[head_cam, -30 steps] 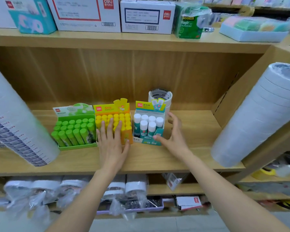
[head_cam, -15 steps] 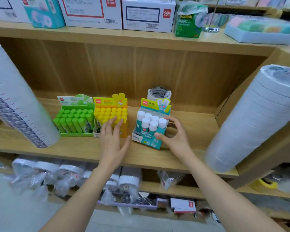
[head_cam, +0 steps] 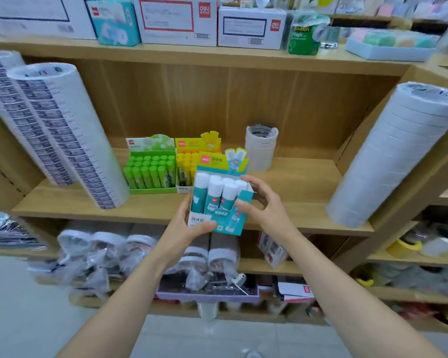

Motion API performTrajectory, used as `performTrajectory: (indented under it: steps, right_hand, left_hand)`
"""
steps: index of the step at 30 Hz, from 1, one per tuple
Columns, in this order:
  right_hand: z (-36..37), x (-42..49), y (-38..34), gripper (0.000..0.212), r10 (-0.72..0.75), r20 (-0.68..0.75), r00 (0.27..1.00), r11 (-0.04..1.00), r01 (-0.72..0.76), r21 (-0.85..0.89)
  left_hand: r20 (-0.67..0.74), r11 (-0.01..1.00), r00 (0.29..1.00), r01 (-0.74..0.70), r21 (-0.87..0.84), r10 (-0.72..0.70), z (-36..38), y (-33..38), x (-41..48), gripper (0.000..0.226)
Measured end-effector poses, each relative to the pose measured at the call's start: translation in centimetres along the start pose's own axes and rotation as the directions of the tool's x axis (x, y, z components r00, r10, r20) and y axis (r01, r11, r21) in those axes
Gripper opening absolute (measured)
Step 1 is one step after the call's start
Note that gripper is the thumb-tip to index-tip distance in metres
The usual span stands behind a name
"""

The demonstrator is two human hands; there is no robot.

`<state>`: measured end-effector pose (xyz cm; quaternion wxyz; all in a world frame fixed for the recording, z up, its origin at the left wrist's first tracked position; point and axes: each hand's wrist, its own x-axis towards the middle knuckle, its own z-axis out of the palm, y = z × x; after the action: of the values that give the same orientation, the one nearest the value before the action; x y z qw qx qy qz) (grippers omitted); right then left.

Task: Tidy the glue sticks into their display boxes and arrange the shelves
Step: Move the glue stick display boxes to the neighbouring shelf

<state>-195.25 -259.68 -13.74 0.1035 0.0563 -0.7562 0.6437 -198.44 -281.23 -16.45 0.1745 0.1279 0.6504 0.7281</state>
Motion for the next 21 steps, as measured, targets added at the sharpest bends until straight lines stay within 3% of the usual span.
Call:
performTrajectory:
  steps: [4,7,10,14,21]
  right_hand:
    - [2.0,1.9,-0.3,0.065,0.093,0.132,0.987,0.993,-0.101,0.06]
    - [2.7,4.4,0.5,0.054,0.138,-0.023,0.99,0.987,-0.135,0.092]
    - [2.8,7.2,2.8,0.058,0.116,-0.111,0.987,0.991,-0.122,-0.048]
    - [3.2,10.6,5.8,0.074,0.108,-0.022,0.994,0.982,-0.11,-0.153]
    - [2.8,12.4,7.6,0.051,-0.043,-0.015,0.999,0.981,0.039,-0.192]
  left_hand:
    - [-0.175,0.999,0.984,0.009,-0.039,-0.016,-2.9,-1.1,-1.1,0.104]
    - [-0.264,0.999,0.964,0.0,-0.033,-0.008,-4.8,-1.3,-1.1,0.111]
    - [-0.357,0.998,0.934,-0.034,-0.056,0.011,-5.5,-1.0,-0.6,0.112]
    - [-0.463,0.993,0.885,-0.088,-0.076,0.043,-5.3,-0.6,0.6,0.111]
    - [-0.539,0.99,0.841,-0.106,-0.09,0.041,-4.2,-1.1,2.6,0.105]
